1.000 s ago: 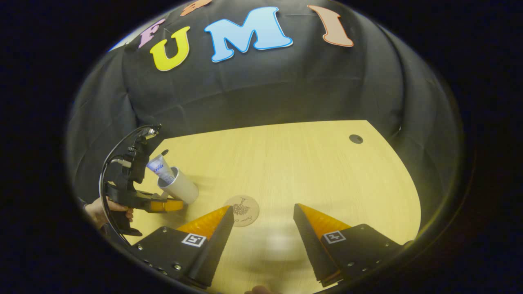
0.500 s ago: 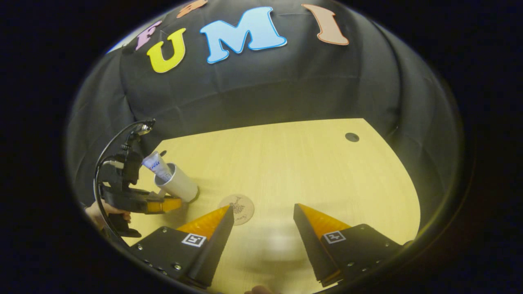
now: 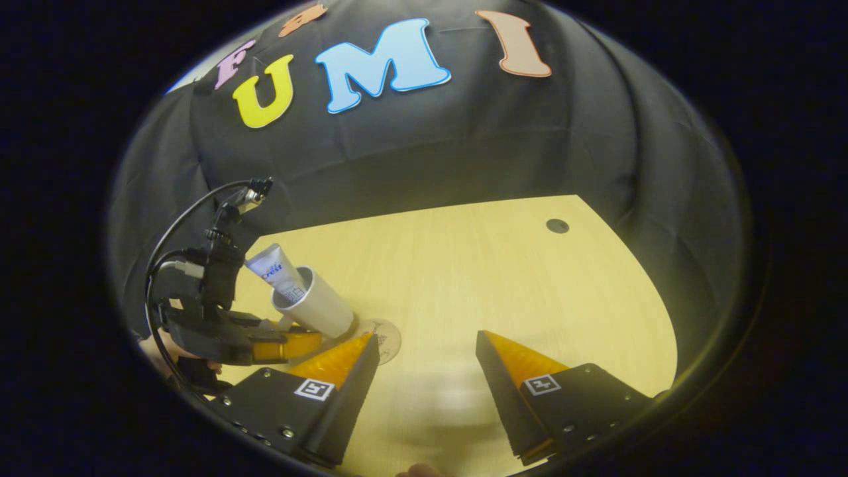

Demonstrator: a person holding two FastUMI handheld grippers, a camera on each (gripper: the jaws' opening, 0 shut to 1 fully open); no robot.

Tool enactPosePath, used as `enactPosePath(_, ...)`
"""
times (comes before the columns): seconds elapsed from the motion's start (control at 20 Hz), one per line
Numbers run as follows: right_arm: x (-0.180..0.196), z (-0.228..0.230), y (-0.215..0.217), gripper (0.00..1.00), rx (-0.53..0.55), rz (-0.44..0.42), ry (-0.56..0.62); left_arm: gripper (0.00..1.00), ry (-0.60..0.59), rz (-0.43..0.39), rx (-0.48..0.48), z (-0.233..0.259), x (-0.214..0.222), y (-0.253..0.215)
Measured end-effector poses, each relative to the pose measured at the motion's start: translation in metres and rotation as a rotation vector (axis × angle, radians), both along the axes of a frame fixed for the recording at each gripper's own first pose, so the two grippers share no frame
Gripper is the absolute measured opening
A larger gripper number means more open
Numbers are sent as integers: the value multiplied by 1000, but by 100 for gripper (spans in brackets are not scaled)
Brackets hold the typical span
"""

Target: Put the toothbrush and toothpaste on the desktop into the cup, then pick up the cup and place it on the coaster on the desktop.

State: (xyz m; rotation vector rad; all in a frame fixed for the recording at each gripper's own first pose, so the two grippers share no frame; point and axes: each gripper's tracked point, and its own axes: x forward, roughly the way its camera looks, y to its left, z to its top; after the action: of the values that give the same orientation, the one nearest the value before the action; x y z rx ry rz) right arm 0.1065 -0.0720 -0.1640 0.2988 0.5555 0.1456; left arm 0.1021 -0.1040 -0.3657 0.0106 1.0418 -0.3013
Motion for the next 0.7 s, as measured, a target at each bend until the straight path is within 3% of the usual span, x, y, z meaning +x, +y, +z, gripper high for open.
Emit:
enactPosePath(0.35,-10,-7,-24,88,26,-52,22,36,38,-59,3,-14,-5,-31)
enactPosePath(0.7,-13,-11,-34,88,37,-81,35,35,55,-84,45,-27,-10,-33)
